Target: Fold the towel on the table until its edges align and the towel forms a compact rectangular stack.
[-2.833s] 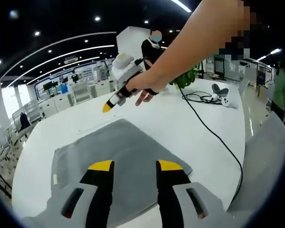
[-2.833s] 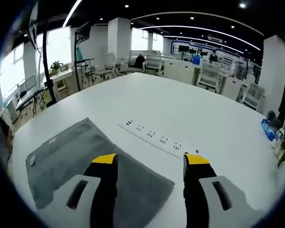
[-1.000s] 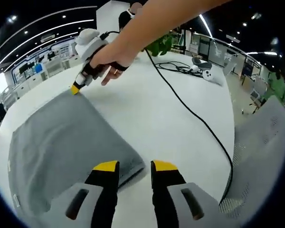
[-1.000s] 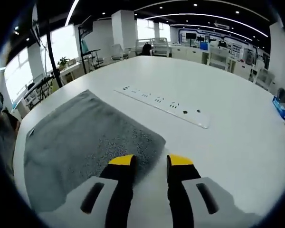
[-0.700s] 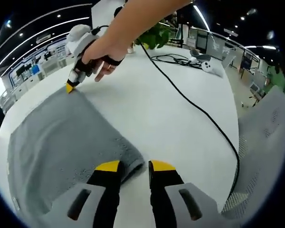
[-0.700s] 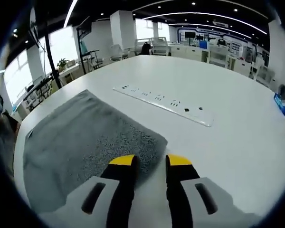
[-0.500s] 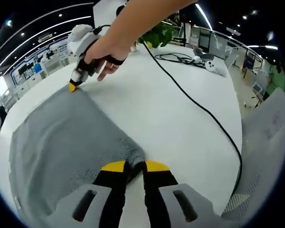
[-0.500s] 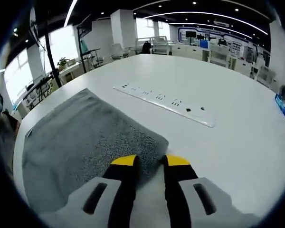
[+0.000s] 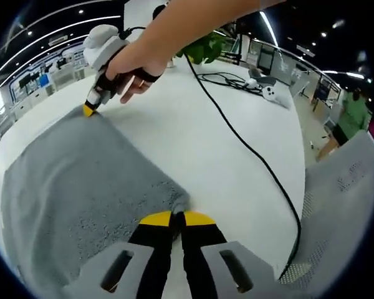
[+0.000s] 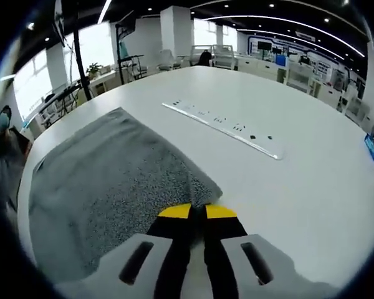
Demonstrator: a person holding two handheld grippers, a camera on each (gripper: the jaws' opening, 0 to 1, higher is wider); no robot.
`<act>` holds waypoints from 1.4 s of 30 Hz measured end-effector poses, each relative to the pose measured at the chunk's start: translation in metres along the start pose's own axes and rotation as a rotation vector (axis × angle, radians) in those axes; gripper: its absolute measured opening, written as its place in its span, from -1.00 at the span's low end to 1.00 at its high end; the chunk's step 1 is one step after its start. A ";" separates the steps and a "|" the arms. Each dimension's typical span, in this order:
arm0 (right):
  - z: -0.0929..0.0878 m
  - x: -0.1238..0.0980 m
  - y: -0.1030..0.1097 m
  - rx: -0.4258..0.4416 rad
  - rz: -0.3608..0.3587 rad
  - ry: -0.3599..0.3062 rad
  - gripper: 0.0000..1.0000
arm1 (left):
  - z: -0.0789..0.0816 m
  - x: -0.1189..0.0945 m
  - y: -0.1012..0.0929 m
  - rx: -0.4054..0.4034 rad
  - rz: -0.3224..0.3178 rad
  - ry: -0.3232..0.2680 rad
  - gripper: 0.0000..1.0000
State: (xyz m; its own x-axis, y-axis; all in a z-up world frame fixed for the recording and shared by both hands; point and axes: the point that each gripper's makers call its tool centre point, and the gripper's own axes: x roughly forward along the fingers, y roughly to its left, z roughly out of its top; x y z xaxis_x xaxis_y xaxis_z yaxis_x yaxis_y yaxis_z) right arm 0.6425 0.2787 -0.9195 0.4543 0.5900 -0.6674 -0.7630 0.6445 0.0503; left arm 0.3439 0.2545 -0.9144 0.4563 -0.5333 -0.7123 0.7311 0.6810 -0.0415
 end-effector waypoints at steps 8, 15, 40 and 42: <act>-0.019 -0.020 -0.015 -0.003 0.006 0.056 -0.94 | 0.009 0.010 -0.025 0.028 -0.056 -0.011 -0.92; -0.040 -0.048 -0.022 0.047 -0.007 0.074 -0.95 | 0.018 0.020 -0.048 0.032 -0.103 -0.014 -0.92; -0.067 -0.080 -0.036 0.034 -0.065 0.167 -0.95 | 0.031 0.034 -0.087 0.070 -0.160 -0.036 -0.93; -0.068 -0.080 -0.038 0.095 -0.076 0.169 -0.96 | 0.035 0.030 -0.086 0.046 -0.158 -0.042 -0.93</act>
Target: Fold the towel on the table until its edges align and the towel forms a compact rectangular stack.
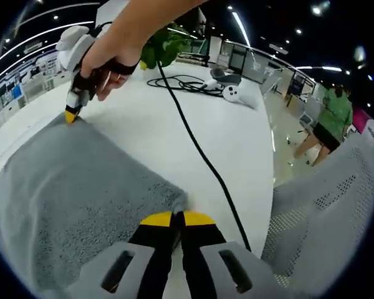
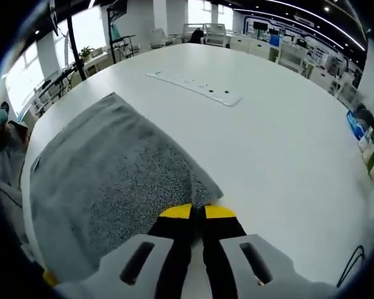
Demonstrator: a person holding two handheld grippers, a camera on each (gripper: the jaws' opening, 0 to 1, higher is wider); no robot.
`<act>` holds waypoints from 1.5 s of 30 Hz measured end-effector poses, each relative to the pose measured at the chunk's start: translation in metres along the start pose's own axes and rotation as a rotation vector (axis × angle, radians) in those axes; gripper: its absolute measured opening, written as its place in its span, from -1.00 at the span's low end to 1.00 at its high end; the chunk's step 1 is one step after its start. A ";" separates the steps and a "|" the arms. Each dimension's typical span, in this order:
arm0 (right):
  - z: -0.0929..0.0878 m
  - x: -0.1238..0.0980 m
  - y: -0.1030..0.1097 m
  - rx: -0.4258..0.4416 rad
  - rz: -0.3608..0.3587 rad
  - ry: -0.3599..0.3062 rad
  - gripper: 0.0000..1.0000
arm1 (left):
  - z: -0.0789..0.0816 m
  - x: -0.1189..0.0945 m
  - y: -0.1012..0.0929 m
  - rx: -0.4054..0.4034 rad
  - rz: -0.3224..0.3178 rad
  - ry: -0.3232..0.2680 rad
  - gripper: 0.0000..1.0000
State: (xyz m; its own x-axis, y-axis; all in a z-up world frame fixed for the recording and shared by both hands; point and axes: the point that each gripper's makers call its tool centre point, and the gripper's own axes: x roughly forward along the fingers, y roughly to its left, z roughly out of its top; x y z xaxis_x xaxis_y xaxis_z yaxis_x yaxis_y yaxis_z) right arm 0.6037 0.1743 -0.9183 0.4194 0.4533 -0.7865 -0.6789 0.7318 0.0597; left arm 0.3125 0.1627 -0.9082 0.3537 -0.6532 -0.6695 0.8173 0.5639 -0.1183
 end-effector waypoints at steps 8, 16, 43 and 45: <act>0.006 0.001 -0.008 0.007 -0.003 0.001 -0.96 | 0.024 -0.025 0.008 -0.041 0.009 -0.085 -0.93; 0.011 -0.009 -0.005 -0.002 -0.016 0.014 -0.96 | 0.042 -0.043 0.019 -0.099 0.037 -0.157 -0.93; 0.050 -0.066 -0.006 0.072 -0.132 -0.033 -0.97 | 0.100 -0.123 0.041 -0.132 0.103 -0.385 -0.93; 0.056 -0.069 -0.006 0.086 -0.141 -0.043 -0.97 | 0.101 -0.127 0.043 -0.143 0.104 -0.392 -0.93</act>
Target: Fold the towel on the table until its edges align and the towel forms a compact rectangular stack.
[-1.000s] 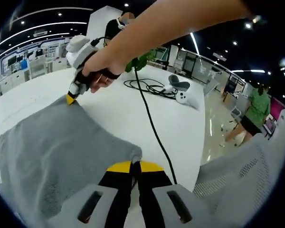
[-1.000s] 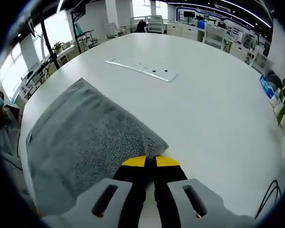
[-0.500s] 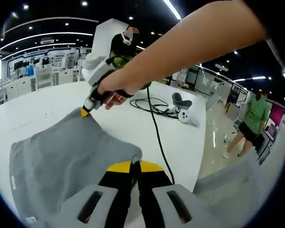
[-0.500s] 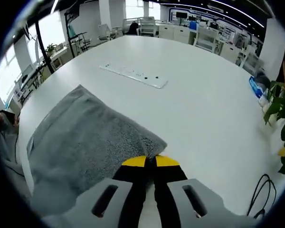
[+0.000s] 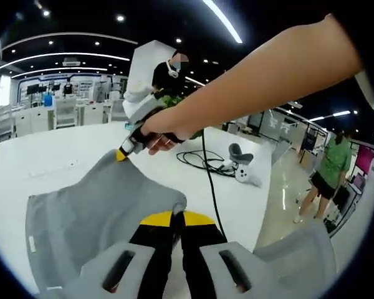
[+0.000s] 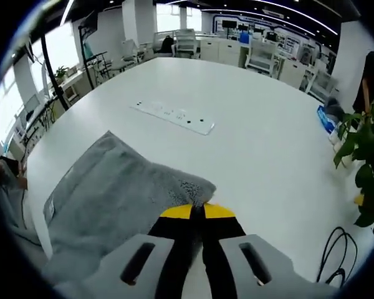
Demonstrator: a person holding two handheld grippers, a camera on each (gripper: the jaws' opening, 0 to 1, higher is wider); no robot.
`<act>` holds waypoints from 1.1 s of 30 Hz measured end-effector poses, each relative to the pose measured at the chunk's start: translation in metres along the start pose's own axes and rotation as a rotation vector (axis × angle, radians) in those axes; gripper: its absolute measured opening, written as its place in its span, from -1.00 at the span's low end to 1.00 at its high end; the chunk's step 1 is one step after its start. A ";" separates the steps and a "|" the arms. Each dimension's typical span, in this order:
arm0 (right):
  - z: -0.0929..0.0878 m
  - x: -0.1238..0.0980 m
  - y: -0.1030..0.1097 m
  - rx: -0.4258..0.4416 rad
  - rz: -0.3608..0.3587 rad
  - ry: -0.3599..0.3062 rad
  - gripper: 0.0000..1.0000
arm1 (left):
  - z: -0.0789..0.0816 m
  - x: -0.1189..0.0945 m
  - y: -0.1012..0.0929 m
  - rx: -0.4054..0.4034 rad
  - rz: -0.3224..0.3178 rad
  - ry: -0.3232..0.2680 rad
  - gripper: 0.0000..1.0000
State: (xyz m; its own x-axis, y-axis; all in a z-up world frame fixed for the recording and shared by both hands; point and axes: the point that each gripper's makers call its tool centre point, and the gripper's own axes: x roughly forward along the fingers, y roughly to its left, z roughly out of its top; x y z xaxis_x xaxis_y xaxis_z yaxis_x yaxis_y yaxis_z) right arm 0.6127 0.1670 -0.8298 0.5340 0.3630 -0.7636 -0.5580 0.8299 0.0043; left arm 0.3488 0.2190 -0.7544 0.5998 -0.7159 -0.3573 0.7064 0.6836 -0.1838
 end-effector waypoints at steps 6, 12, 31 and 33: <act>0.011 -0.008 0.005 0.047 -0.026 -0.021 -0.98 | 0.012 -0.012 0.004 -0.011 0.005 -0.048 -0.93; 0.026 -0.011 0.018 0.084 -0.033 -0.052 -0.99 | 0.016 -0.028 0.018 -0.028 0.039 -0.092 -0.93; 0.074 -0.015 0.055 0.177 -0.034 -0.150 -0.99 | 0.024 -0.074 0.052 -0.016 0.097 -0.182 -0.93; 0.076 -0.015 0.059 0.192 -0.037 -0.157 -0.99 | 0.024 -0.078 0.055 -0.011 0.104 -0.188 -0.93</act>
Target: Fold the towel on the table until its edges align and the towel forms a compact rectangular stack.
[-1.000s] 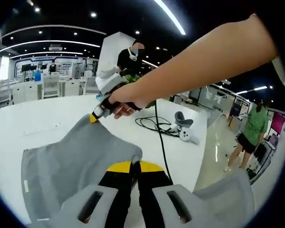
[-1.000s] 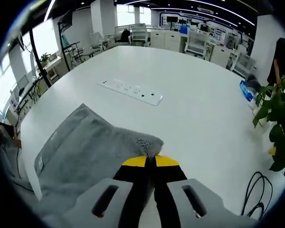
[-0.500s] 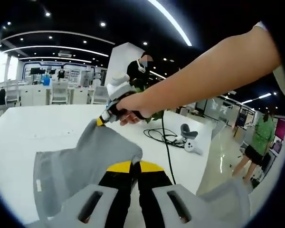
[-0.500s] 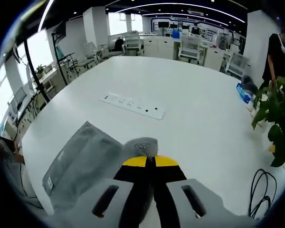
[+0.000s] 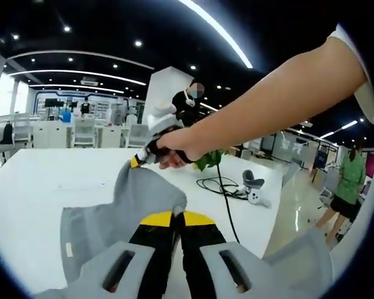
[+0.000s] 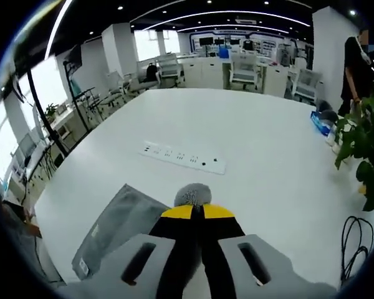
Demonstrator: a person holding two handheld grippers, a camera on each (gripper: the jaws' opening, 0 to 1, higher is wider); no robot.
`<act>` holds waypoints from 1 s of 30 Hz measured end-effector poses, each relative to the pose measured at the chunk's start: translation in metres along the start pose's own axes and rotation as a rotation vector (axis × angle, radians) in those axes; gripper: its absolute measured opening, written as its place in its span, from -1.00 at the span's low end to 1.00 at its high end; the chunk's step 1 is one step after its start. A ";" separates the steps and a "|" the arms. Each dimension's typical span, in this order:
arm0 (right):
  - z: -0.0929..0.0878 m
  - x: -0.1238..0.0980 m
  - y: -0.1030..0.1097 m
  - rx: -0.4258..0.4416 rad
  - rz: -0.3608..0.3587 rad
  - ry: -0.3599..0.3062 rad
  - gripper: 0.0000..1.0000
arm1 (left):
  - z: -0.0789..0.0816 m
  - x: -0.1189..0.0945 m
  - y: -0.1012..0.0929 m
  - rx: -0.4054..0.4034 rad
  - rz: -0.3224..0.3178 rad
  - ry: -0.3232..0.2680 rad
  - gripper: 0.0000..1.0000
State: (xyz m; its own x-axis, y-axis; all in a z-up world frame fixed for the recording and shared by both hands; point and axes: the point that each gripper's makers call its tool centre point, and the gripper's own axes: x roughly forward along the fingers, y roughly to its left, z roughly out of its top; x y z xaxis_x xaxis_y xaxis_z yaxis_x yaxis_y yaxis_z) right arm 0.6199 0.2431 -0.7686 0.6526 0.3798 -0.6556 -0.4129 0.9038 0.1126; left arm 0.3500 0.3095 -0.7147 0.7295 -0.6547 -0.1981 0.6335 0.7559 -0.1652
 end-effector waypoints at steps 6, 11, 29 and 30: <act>0.005 0.002 0.011 0.017 -0.003 -0.016 -0.99 | 0.000 -0.015 0.012 -0.008 0.029 -0.024 -0.93; 0.012 0.010 0.028 0.044 0.028 -0.039 -0.99 | -0.004 -0.026 0.028 -0.023 0.074 -0.024 -0.93; 0.030 0.031 0.083 -0.012 0.090 -0.044 -0.99 | -0.010 -0.064 0.062 -0.093 0.179 -0.043 -0.93; 0.032 0.033 0.084 -0.011 0.093 -0.045 -0.99 | -0.010 -0.064 0.062 -0.094 0.182 -0.044 -0.93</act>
State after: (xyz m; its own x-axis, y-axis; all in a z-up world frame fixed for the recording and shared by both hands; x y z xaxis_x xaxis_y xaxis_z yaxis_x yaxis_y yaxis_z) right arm 0.6268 0.3382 -0.7572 0.6389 0.4703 -0.6088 -0.4798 0.8622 0.1626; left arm 0.3399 0.3989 -0.7221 0.8417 -0.5052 -0.1908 0.4648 0.8576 -0.2202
